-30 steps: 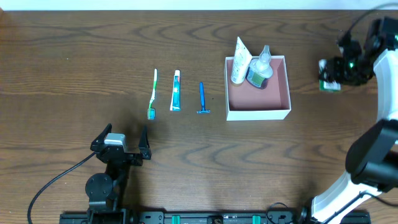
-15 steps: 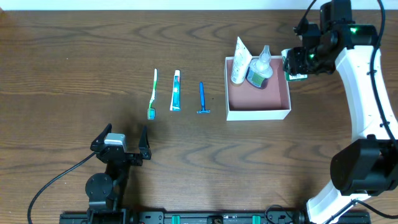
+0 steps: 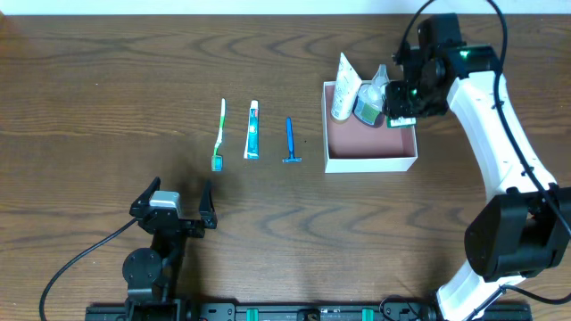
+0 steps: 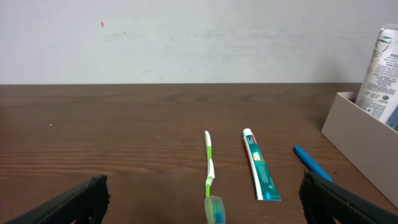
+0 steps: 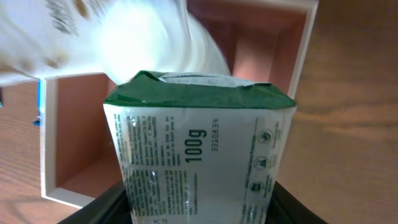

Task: Pack container
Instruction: 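Lower the soap package into the box, release, retract right arm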

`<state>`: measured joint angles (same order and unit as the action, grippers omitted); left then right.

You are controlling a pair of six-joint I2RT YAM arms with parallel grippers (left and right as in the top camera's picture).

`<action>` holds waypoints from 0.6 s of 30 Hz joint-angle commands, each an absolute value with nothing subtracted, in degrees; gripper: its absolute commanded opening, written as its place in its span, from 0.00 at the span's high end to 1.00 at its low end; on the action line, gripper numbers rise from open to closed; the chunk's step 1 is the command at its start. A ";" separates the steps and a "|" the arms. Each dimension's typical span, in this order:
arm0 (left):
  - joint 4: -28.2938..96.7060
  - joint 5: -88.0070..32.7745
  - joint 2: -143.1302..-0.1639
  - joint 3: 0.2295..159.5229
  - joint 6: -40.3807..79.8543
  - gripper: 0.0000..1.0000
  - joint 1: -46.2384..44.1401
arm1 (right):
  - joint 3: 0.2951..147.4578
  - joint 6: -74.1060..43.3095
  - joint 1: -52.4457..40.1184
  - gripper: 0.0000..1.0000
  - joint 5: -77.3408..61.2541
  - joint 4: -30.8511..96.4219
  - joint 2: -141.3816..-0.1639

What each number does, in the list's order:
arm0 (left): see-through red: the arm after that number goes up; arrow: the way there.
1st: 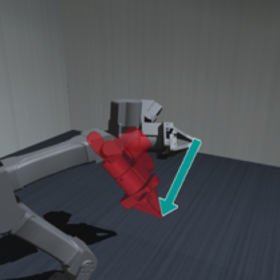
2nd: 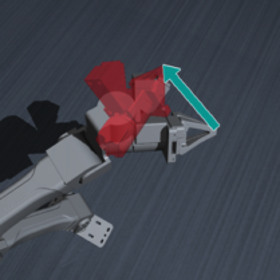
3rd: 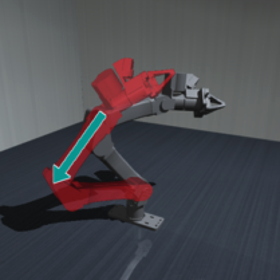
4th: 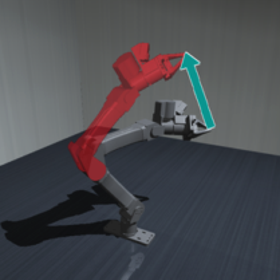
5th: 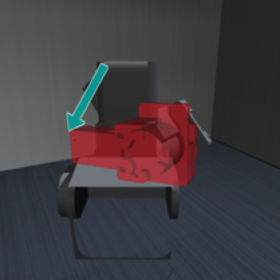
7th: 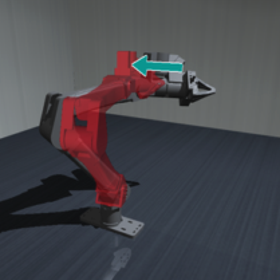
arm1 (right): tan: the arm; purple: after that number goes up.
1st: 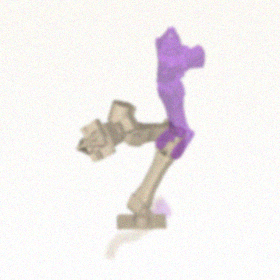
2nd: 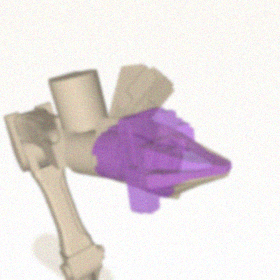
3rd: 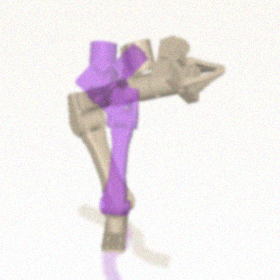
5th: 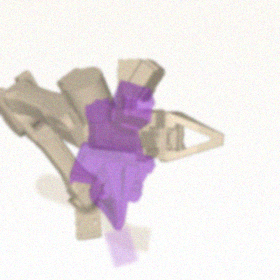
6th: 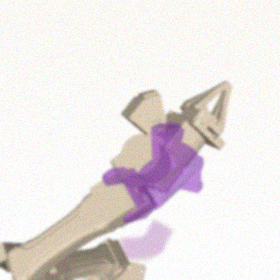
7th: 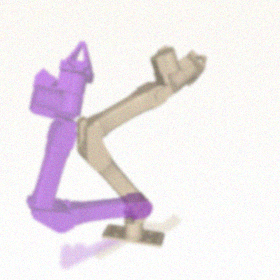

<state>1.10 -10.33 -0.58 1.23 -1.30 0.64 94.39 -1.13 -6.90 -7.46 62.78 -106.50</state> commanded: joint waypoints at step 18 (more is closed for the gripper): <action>2.94 -11.14 -0.23 0.23 -1.45 0.02 0.84 | 84.25 -4.91 -7.14 0.50 -5.80 55.81 -107.20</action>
<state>1.10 -10.33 -0.58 1.23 -1.32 0.64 84.90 -3.99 -6.90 -6.20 56.23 -106.54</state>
